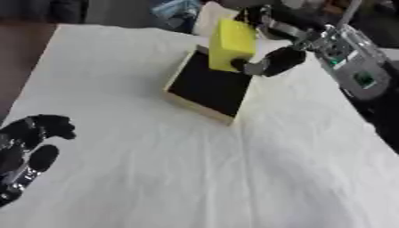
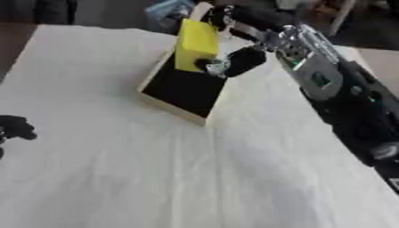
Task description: Pick up objects on the table and place them in the box.
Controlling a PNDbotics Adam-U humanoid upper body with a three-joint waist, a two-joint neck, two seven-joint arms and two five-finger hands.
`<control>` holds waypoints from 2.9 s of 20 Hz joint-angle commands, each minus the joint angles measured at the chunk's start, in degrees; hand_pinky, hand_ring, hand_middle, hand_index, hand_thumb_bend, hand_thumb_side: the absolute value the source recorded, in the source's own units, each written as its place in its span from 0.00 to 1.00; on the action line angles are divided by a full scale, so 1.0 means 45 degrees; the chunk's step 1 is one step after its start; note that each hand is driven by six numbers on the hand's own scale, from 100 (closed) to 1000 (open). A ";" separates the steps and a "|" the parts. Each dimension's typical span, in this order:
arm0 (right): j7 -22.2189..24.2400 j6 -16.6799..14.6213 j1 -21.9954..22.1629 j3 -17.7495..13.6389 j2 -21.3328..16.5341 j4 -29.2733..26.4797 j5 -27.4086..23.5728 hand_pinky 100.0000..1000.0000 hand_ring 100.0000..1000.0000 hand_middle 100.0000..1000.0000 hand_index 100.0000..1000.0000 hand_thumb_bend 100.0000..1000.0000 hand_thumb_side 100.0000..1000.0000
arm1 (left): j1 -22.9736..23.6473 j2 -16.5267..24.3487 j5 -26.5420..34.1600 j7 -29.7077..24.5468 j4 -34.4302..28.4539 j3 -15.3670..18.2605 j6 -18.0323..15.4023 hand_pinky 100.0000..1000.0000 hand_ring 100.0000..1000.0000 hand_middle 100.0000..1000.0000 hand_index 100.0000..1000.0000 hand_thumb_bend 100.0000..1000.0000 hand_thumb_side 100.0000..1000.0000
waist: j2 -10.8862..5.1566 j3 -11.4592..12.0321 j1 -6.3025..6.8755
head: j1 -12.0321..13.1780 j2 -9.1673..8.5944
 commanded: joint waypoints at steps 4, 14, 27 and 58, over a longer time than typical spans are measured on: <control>-0.0530 -0.0075 -0.0386 -0.0175 0.0482 0.1740 0.0899 0.73 0.72 0.76 0.59 0.13 0.55 | -0.0254 -0.0042 0.0244 0.0341 -0.0202 0.0003 -0.0013 0.84 0.66 0.61 0.76 0.44 0.62 | -0.0146 0.0193 0.0103 | -0.0530 -0.0325; -0.2347 0.0151 -0.0337 -0.0123 0.1161 0.3363 0.2808 0.73 0.72 0.76 0.61 0.21 0.59 | -0.0265 -0.0072 0.0457 0.1090 -0.0213 -0.0078 0.0250 0.84 0.65 0.60 0.75 0.44 0.63 | -0.0077 0.0154 0.0134 | -0.0730 -0.0398; -0.2364 -0.0322 -0.0143 -0.0060 0.1305 0.3595 0.3777 0.76 0.76 0.79 0.88 0.59 0.90 | -0.0252 -0.0074 0.0368 0.0756 -0.0232 -0.0039 0.0239 0.84 0.65 0.60 0.75 0.43 0.64 | -0.0044 -0.0311 0.0187 | -0.0538 -0.0398; -0.3924 0.0978 0.6864 -0.2591 0.2480 -0.7523 -0.2898 0.70 0.67 0.74 0.79 0.32 0.81 | 0.0517 0.0087 -0.0111 0.1640 -0.0117 0.0872 0.0279 0.85 0.67 0.62 0.76 0.43 0.65 | 0.0051 -0.3793 0.0795 | 0.2340 0.0033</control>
